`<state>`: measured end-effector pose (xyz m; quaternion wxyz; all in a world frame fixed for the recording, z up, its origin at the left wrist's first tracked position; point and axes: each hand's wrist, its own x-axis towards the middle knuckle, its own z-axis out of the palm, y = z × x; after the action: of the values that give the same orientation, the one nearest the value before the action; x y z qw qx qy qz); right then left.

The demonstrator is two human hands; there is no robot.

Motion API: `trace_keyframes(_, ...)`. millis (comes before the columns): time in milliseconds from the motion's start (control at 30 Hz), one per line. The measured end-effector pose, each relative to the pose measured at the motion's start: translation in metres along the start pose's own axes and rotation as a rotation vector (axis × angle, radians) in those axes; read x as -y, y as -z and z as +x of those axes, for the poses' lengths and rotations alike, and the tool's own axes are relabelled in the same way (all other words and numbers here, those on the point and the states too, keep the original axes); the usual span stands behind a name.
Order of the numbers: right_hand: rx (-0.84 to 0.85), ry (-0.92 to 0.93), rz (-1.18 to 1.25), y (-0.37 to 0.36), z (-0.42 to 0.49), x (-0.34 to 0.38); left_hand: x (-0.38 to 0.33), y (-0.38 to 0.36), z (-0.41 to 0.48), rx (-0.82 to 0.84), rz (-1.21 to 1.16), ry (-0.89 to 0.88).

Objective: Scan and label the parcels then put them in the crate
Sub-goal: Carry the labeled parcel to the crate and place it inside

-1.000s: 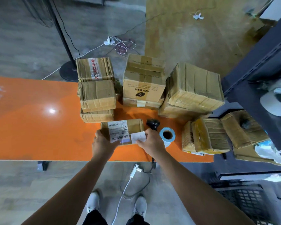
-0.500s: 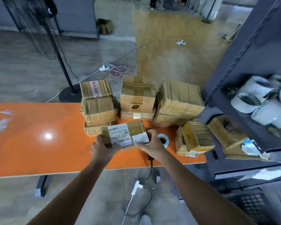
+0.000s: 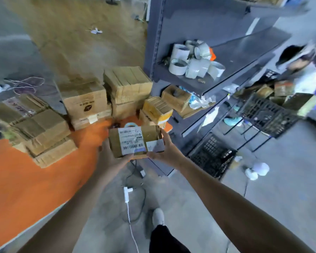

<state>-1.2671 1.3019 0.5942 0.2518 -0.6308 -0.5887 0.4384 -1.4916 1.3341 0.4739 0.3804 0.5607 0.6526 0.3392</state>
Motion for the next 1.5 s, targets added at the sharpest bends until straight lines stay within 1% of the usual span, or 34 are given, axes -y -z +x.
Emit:
trace_keyframes(33,-0.031,-0.032,-0.004,0.011,-0.013,-0.011,-0.008,-0.011,-0.005,0.034,0.007,0.004)
trace_keyframes(67,-0.066,-0.058,-0.015,0.023,-0.027,-0.022,-0.040,-0.017,-0.024,0.080,-0.001,-0.016)
trace_keyframes(133,-0.131,-0.102,-0.038,0.047,-0.057,-0.042,-0.069,-0.040,-0.046,0.165,-0.028,-0.070)
trace_keyframes(200,-0.199,-0.129,-0.043,0.069,-0.088,-0.065,-0.120,-0.049,-0.082,0.237,0.029,-0.128)
trace_keyframes(400,-0.372,-0.209,0.067,0.123,-0.172,-0.132,-0.174,-0.131,-0.135,0.410,0.156,-0.210)
trace_keyframes(467,-0.405,-0.214,0.108,0.142,-0.197,-0.171,-0.191,-0.161,-0.154,0.465,0.163,-0.265)
trace_keyframes(567,-0.468,-0.254,0.178,0.175,-0.246,-0.217,-0.212,-0.218,-0.186,0.548,0.185,-0.318)
trace_keyframes(667,-0.533,-0.268,0.179,0.215,-0.303,-0.258,-0.238,-0.284,-0.230,0.619,0.230,-0.361)
trace_keyframes(867,-0.647,-0.279,0.192,0.317,-0.419,-0.349,-0.303,-0.418,-0.331,0.692,0.286,-0.402)
trace_keyframes(1000,-0.693,-0.317,0.176,0.369,-0.476,-0.387,-0.338,-0.482,-0.379,0.749,0.285,-0.416)
trace_keyframes(1100,-0.715,-0.336,0.159,0.402,-0.490,-0.411,-0.359,-0.516,-0.393,0.762,0.307,-0.405)
trace_keyframes(1233,-0.682,-0.345,0.127,0.446,-0.474,-0.429,-0.382,-0.552,-0.385,0.738,0.287,-0.409)
trace_keyframes(1367,-0.610,-0.341,0.103,0.493,-0.433,-0.444,-0.395,-0.586,-0.347,0.718,0.246,-0.400)
trace_keyframes(1500,-0.520,-0.353,0.041,0.551,-0.371,-0.457,-0.410,-0.625,-0.294,0.711,0.108,-0.336)
